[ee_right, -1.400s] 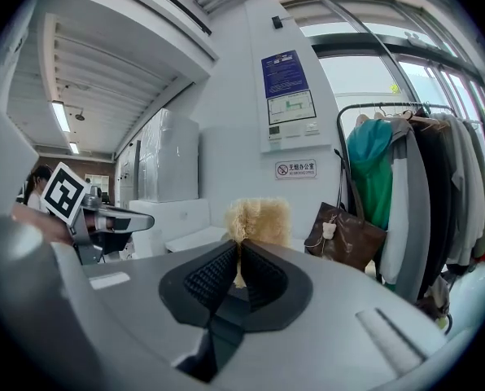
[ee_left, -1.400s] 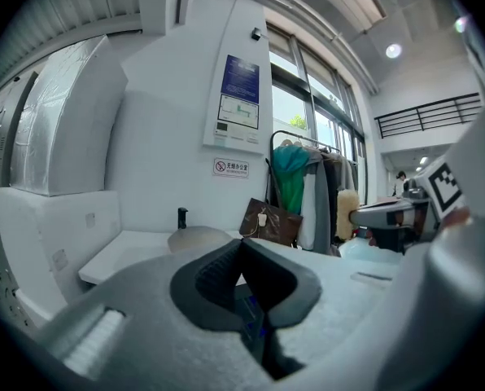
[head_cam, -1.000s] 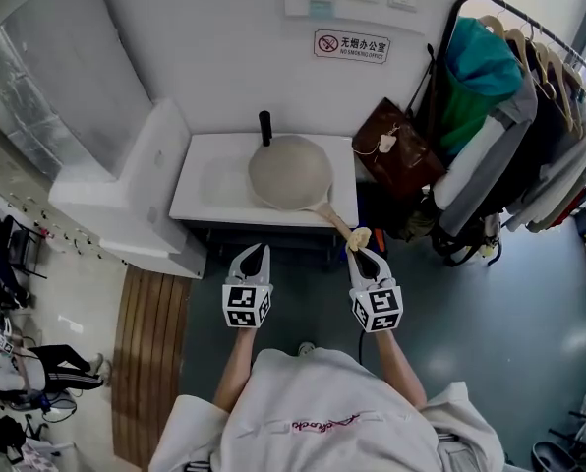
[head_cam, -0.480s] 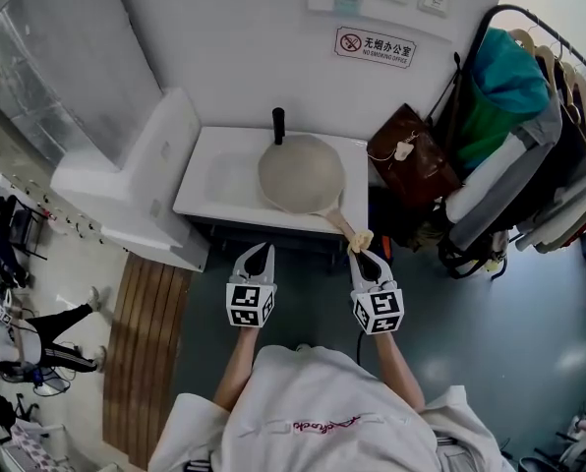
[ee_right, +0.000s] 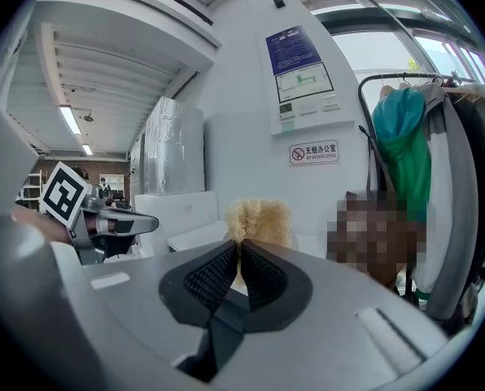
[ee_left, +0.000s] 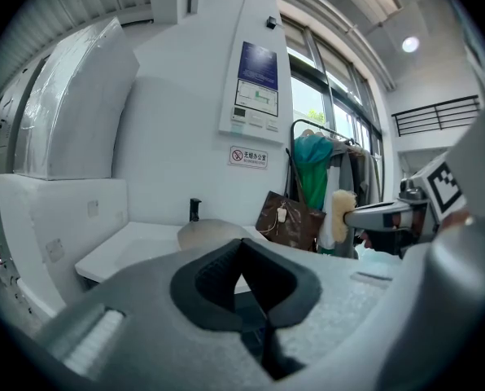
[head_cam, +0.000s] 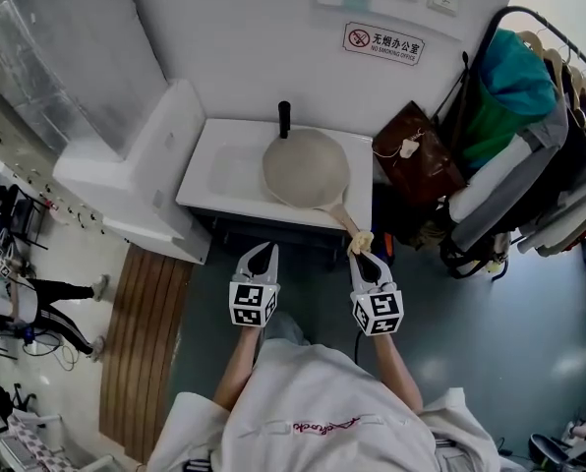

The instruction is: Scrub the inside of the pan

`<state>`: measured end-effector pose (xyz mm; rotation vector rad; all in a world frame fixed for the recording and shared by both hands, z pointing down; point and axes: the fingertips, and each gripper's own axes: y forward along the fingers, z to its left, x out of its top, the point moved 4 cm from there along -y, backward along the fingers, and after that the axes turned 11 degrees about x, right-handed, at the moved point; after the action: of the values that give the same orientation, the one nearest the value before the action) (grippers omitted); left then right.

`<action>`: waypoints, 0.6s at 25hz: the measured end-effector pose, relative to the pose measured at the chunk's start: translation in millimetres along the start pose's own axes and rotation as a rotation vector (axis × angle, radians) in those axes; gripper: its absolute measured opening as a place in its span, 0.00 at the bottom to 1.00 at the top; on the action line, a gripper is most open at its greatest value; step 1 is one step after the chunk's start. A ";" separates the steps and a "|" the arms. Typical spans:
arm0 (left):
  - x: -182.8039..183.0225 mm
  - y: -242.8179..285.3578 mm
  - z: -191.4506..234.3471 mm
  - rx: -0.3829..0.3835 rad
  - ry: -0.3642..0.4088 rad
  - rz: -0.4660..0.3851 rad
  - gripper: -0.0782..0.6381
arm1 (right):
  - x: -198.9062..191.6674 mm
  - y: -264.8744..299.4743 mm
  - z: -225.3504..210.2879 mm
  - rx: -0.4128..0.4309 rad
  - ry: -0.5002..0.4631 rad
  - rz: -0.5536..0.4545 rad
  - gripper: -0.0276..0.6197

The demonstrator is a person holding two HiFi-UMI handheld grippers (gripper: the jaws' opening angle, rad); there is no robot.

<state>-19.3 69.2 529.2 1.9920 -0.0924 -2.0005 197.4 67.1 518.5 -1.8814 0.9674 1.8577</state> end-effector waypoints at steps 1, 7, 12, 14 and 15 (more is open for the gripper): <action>-0.1 -1.0 0.8 0.002 0.001 0.001 0.11 | -0.4 0.2 1.5 0.002 0.002 0.001 0.08; -1.5 -0.2 12.5 0.017 -0.004 0.006 0.11 | -3.3 5.0 6.1 0.007 0.005 0.010 0.08; -3.1 12.7 19.6 0.010 -0.004 0.012 0.11 | -4.9 17.4 0.8 -0.001 0.007 0.017 0.08; -3.5 22.3 22.5 0.003 -0.004 0.017 0.11 | -3.1 25.7 -3.4 -0.005 0.007 0.016 0.08; -2.5 28.2 23.5 -0.001 -0.004 0.017 0.11 | -1.4 30.2 -6.6 -0.007 0.006 0.016 0.08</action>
<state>-37.5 39.0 539.7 1.9794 -0.1088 -1.9941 182.5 41.5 527.5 -1.8895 0.9816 1.8679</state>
